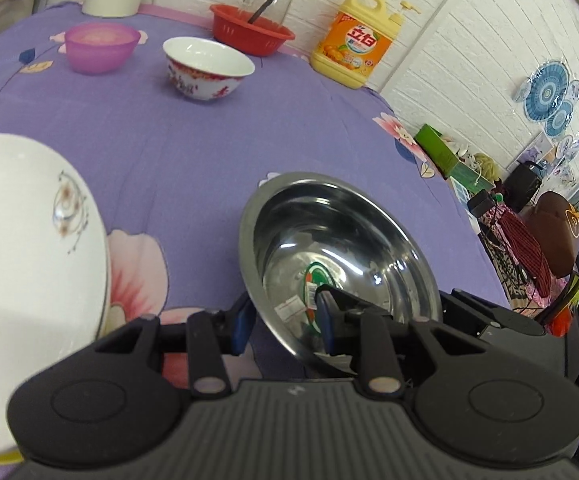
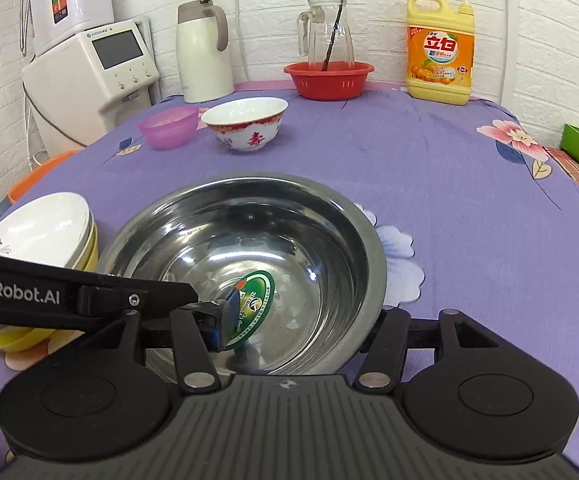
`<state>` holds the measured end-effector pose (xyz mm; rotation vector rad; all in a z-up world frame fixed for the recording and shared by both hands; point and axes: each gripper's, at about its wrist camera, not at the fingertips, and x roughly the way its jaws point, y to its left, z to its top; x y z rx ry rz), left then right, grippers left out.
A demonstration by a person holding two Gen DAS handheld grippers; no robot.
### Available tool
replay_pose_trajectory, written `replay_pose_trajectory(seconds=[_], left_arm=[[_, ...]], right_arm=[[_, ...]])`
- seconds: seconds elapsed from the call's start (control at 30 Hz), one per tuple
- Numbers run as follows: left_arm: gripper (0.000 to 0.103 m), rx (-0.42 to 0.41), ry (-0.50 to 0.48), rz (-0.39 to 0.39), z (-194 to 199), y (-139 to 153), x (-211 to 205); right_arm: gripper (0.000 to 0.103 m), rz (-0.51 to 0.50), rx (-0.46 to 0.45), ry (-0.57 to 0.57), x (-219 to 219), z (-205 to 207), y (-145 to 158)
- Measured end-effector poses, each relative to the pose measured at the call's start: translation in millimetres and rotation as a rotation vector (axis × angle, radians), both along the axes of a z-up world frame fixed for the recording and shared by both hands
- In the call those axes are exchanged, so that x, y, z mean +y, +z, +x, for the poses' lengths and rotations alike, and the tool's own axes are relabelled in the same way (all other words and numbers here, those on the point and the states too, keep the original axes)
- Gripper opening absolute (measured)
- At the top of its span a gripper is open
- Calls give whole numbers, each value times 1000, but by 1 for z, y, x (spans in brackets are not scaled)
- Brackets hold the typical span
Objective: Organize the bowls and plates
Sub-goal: 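Carry the steel bowl onto the plate stack and open the right tool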
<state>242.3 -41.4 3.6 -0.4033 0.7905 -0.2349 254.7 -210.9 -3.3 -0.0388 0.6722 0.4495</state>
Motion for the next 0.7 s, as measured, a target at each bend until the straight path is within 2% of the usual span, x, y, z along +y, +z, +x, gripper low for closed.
replay_pose_trajectory(seconds=[0.27,0.43,0.53,0.57,0.6,0.63,0.7], left_arm=[[25,3,-22,6,4,-8,-1],[25,22,-29,-41,13,-15,-3],[25,14,-21,-28,14,-17,-2],[29,12,-14,-27,14,-16,-1],[44,10,-5,-33,13,-14,1],[56,-2,9,-32,11,-10,3],[63,-33,11,-22,6,0,7]], right_arm=[[93,7,25,-27,2,-8,-7],[92,-12,15,-58,-2,-6,-8],[93,-11,16,-55,-5,-7,-9],[97,-9,19,-51,-5,-7,-9],[103,-4,25,-44,-6,-6,-9],[103,6,37,-32,-6,-7,-9],[103,19,42,-34,-8,-7,-7]])
